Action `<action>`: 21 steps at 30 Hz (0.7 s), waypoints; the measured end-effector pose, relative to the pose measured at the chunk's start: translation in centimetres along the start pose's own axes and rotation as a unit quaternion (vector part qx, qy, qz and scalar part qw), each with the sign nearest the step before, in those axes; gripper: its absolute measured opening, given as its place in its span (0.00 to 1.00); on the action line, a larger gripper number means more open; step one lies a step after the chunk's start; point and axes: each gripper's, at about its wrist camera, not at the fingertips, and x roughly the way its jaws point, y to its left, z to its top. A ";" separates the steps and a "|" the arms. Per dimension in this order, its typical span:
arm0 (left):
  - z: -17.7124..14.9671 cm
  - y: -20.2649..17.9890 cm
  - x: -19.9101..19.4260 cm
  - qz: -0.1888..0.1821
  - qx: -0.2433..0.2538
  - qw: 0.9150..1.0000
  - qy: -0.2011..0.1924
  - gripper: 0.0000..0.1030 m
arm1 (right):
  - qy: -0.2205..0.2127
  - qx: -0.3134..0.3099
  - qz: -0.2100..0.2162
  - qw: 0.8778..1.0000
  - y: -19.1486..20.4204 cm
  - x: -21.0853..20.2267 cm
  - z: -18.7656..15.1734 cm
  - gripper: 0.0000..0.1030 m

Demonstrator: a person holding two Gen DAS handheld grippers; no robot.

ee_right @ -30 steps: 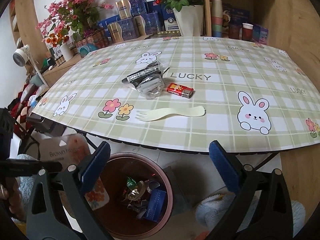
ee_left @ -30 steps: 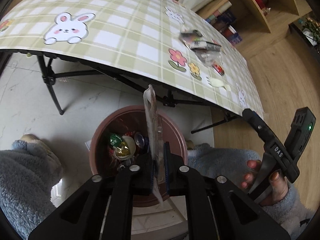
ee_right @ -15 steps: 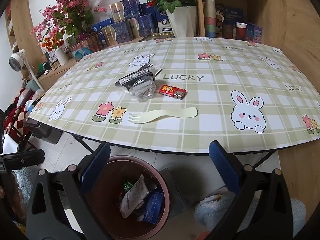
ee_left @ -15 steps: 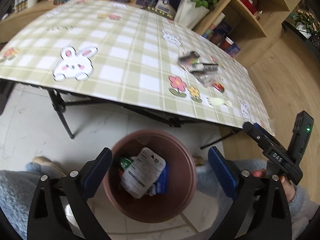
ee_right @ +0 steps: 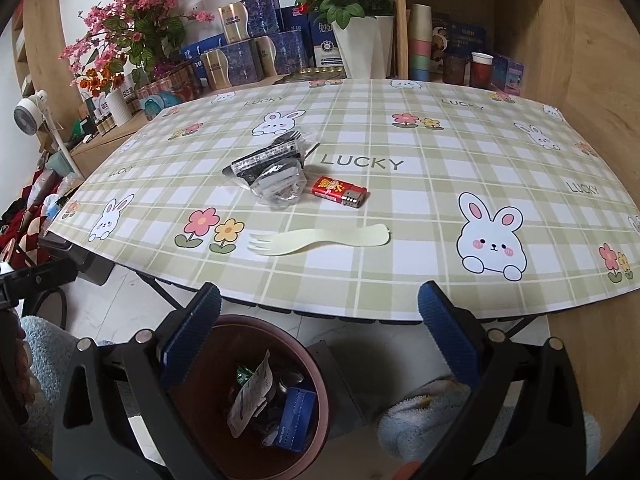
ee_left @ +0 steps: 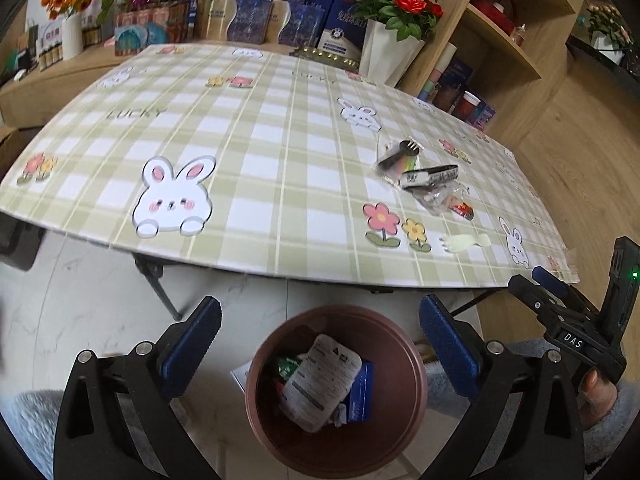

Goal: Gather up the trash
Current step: 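Reach to the table and grasp the black tissue pack with the left tool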

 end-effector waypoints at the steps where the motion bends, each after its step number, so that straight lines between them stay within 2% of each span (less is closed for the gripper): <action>1: 0.2 -0.2 0.1 -0.002 0.004 1.000 -0.002 0.94 | 0.000 0.002 0.001 1.000 -0.2 0.1 0.1 0.95; 6: 2.4 -2.5 1.2 -0.018 0.044 0.999 -0.009 0.94 | 0.004 0.008 0.001 1.000 -1.5 0.9 0.6 0.95; 12: 5.5 -6.4 3.6 -0.040 0.106 0.994 -0.014 0.93 | 0.021 0.012 0.014 1.000 -2.6 1.6 1.2 0.94; 14: 6.4 -7.4 4.6 -0.045 0.121 0.992 -0.011 0.88 | 0.034 0.011 0.003 0.999 -2.8 2.1 1.4 0.94; 17: 7.5 -8.4 6.3 -0.052 0.136 0.989 -0.001 0.78 | 0.056 0.021 0.017 0.998 -3.5 3.0 1.5 0.94; 21: 8.9 -9.9 8.9 -0.065 0.166 0.984 0.018 0.55 | 0.059 0.018 0.019 0.998 -4.0 3.5 1.8 0.94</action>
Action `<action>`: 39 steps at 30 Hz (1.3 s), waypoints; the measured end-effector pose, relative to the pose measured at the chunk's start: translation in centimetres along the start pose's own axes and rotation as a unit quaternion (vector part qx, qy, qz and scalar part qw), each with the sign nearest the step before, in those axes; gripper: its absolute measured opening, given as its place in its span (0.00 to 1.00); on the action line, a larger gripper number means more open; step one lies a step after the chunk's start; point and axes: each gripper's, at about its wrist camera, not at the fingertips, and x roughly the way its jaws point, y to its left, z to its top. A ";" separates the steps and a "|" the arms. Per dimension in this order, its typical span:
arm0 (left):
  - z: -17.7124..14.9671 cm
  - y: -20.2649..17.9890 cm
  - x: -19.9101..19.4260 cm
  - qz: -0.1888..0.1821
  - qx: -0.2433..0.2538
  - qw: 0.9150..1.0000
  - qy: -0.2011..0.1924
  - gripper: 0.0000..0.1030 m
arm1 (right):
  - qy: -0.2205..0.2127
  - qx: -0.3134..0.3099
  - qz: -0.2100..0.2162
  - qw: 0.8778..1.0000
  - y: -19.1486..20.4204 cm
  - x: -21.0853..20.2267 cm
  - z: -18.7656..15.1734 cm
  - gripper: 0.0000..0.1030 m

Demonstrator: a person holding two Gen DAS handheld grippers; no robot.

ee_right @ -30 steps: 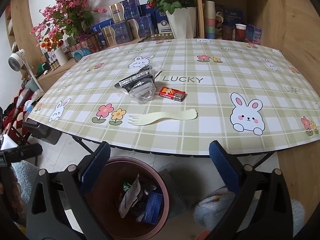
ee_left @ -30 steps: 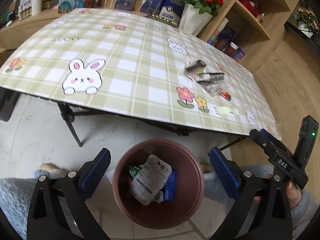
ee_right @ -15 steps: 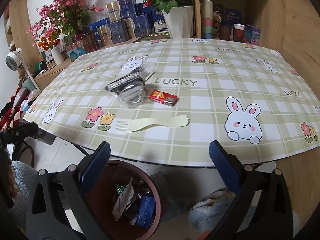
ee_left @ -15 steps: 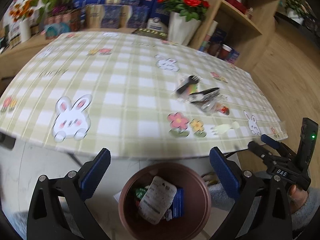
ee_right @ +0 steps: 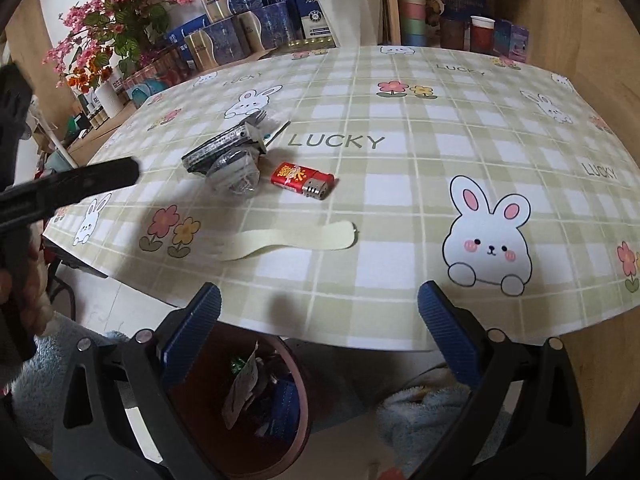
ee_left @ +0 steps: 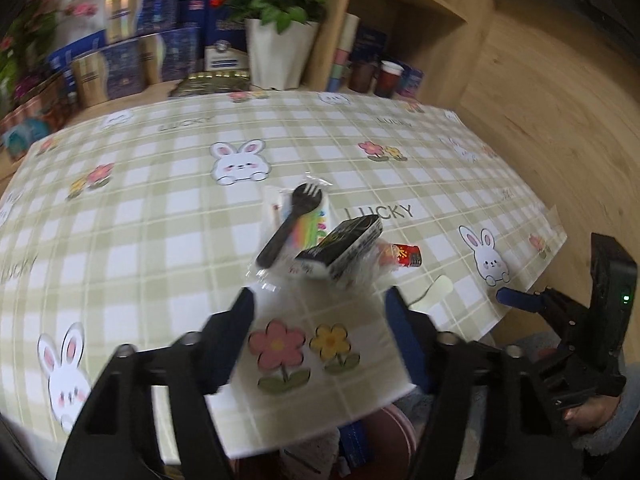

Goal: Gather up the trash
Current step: 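Reach to the table and grasp the black tissue pack with the left tool, then grasp the clear plastic wrapper with the right tool while the left tool lifts the black pack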

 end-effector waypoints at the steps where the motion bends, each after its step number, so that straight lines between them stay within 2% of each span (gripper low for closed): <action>1: 0.3 0.0 0.5 -0.002 0.005 1.000 0.004 0.51 | 0.002 -0.002 0.001 1.000 -0.1 0.2 0.1 0.94; 4: 1.2 0.0 1.9 -0.009 0.020 1.000 0.016 0.42 | 0.005 -0.002 0.002 1.000 -0.3 0.5 0.5 0.94; 15: 2.7 -0.6 5.5 -0.019 0.067 0.997 0.044 0.42 | 0.016 -0.001 0.014 1.000 -0.7 2.0 1.6 0.94; 24: 3.8 -1.1 6.6 -0.050 0.083 0.994 0.060 0.42 | 0.018 -0.002 0.021 1.000 -0.6 2.4 1.9 0.94; 26: 3.9 -1.2 6.8 -0.059 0.081 0.993 0.065 0.28 | 0.019 -0.002 0.021 1.000 -0.6 2.5 1.9 0.94; 27: 3.9 -1.3 6.8 -0.062 0.079 0.993 0.068 0.15 | 0.019 -0.002 0.022 1.000 -0.5 2.5 2.0 0.94; 28: 3.9 -1.4 6.7 -0.061 0.078 0.993 0.067 0.11 | 0.019 -0.002 0.023 1.000 -0.5 2.5 2.0 0.94; 32: 4.4 -0.8 5.6 -0.081 0.043 0.995 0.049 0.08 | 0.017 -0.006 0.029 0.999 -0.3 2.5 2.3 0.94; 39: 4.9 0.8 2.0 -0.091 -0.004 0.996 0.010 0.08 | 0.006 -0.027 0.039 0.999 0.9 2.6 3.6 0.94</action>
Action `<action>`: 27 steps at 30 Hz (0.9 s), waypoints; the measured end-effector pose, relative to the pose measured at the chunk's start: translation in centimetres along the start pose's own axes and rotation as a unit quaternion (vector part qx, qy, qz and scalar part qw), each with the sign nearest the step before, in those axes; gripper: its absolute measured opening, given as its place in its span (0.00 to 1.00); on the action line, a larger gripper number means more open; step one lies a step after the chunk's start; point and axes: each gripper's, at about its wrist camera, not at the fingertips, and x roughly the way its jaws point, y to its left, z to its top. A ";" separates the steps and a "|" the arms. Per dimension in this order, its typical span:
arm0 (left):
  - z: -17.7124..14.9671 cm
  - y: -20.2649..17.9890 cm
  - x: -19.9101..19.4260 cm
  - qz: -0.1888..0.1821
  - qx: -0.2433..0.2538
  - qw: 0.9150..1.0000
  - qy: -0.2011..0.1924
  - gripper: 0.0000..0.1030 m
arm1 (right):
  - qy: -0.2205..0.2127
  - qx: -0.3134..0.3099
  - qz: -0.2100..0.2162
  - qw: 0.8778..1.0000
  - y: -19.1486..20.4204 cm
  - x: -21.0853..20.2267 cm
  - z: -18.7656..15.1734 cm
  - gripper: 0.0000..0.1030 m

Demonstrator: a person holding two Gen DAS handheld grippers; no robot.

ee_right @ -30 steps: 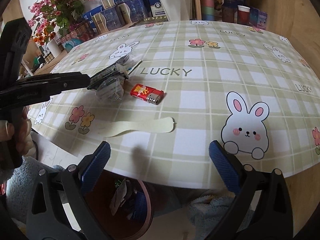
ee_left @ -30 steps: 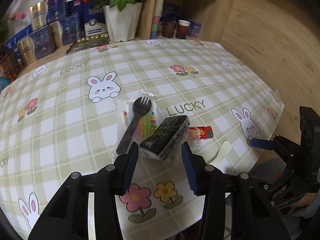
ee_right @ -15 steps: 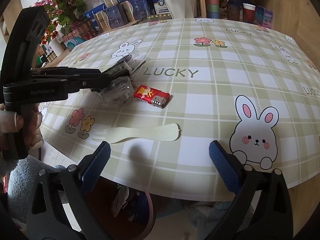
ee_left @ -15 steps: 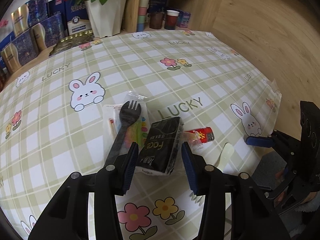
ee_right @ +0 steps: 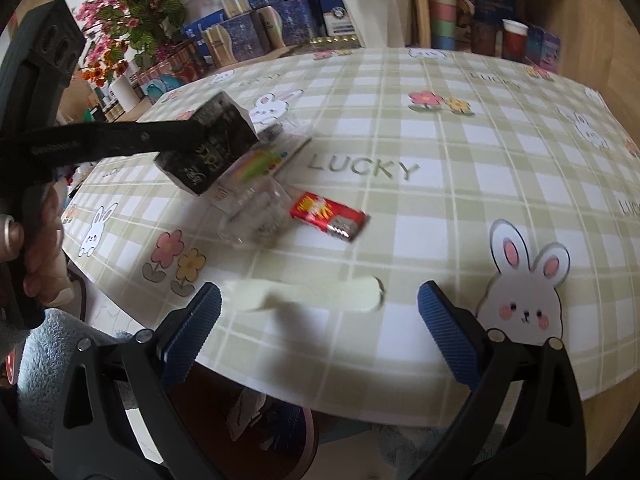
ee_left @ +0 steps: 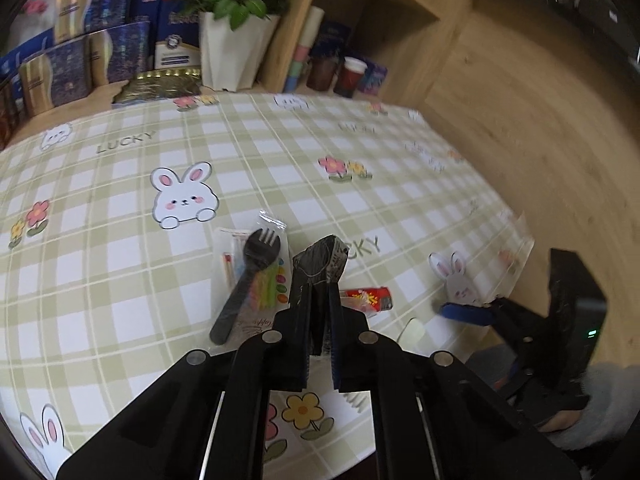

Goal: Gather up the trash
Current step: 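Grasp the clear plastic wrapper with the right tool while the left tool lifts the black pack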

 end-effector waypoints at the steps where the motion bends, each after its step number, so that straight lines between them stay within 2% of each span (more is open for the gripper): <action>1: -0.1 0.1 -0.6 -0.001 -0.006 1.000 -0.003 0.08 | -0.002 -0.007 0.003 1.000 0.2 0.1 0.3 0.94; 7: -1.4 1.2 -3.8 0.005 -0.038 0.999 -0.022 0.08 | -0.004 -0.034 0.027 0.999 2.0 1.3 2.0 0.94; 8: -1.6 1.5 -4.1 0.007 -0.042 0.999 -0.023 0.08 | -0.003 -0.036 0.027 0.999 2.3 1.5 2.2 0.90; 9: -1.8 1.7 -4.5 0.009 -0.046 0.999 -0.026 0.08 | -0.001 -0.036 0.027 0.999 2.6 1.9 2.5 0.80; 11: -2.3 2.2 -5.5 0.014 -0.055 0.998 -0.031 0.08 | 0.011 -0.029 0.032 0.999 3.1 2.7 3.0 0.74; 15: -3.3 3.1 -6.8 0.022 -0.069 0.997 -0.037 0.08 | 0.030 -0.013 0.039 0.999 3.7 4.2 3.5 0.71; 20: -4.3 3.6 -8.1 0.026 -0.077 0.996 -0.039 0.08 | 0.035 -0.001 0.025 0.999 4.2 5.3 3.9 0.71; 24: -5.0 3.6 -8.7 0.024 -0.083 0.995 -0.040 0.08 | 0.043 0.000 0.011 0.999 4.4 5.5 4.3 0.49; 27: -5.6 3.5 -9.1 0.022 -0.086 0.995 -0.039 0.08 | 0.042 -0.006 0.013 0.999 4.5 5.1 4.2 0.44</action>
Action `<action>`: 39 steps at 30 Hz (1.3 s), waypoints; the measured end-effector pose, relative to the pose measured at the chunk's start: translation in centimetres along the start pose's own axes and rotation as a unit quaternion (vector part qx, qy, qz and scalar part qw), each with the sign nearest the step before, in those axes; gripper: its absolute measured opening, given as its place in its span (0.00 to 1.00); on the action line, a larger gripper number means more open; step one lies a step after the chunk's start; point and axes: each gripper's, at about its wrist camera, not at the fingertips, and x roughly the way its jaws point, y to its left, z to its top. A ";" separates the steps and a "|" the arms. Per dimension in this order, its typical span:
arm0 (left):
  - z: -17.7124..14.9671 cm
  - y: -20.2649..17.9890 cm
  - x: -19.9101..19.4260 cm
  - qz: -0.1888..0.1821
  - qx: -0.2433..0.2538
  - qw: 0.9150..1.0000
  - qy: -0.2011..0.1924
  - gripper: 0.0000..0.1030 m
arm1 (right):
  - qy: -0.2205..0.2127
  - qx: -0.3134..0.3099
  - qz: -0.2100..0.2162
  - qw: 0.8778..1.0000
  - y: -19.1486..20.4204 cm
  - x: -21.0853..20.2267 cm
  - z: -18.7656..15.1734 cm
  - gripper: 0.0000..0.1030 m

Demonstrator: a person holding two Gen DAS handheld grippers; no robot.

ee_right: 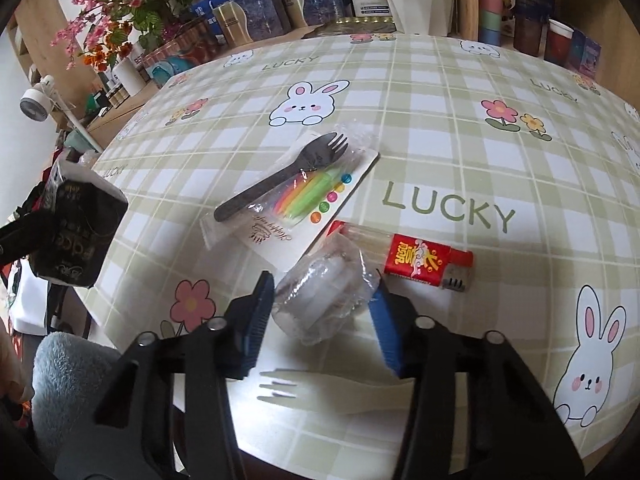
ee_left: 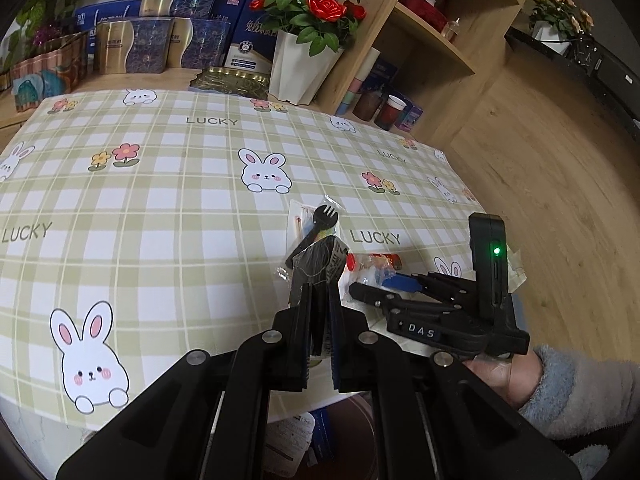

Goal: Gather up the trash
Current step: 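Grasp the clear plastic wrapper with the right tool while the left tool lifts the black pack, then carry the black pack over the bin and open the left tool while the right tool carries the clear plastic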

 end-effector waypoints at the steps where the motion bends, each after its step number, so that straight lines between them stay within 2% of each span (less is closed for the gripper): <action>1: -0.1 0.0 -0.1 -0.001 -0.001 1.000 0.000 0.08 | -0.003 -0.002 0.000 1.000 0.0 -0.2 -0.1 0.43; 6: -1.1 -0.4 -0.9 -0.007 -0.003 1.000 0.002 0.08 | -0.017 -0.007 0.010 1.000 0.0 -1.9 -0.7 0.39; 20: -4.2 -1.6 -3.6 -0.009 -0.009 1.000 0.000 0.08 | -0.050 -0.017 0.051 0.997 2.0 -6.7 -3.6 0.38; 30: -9.3 -2.4 -4.3 -0.009 -0.014 1.000 0.026 0.08 | -0.053 -0.038 0.068 0.996 3.6 -9.7 -8.3 0.38; 39: -13.9 -1.8 -2.9 0.000 -0.026 0.998 0.061 0.08 | -0.036 -0.034 0.078 0.996 4.3 -9.6 -12.0 0.38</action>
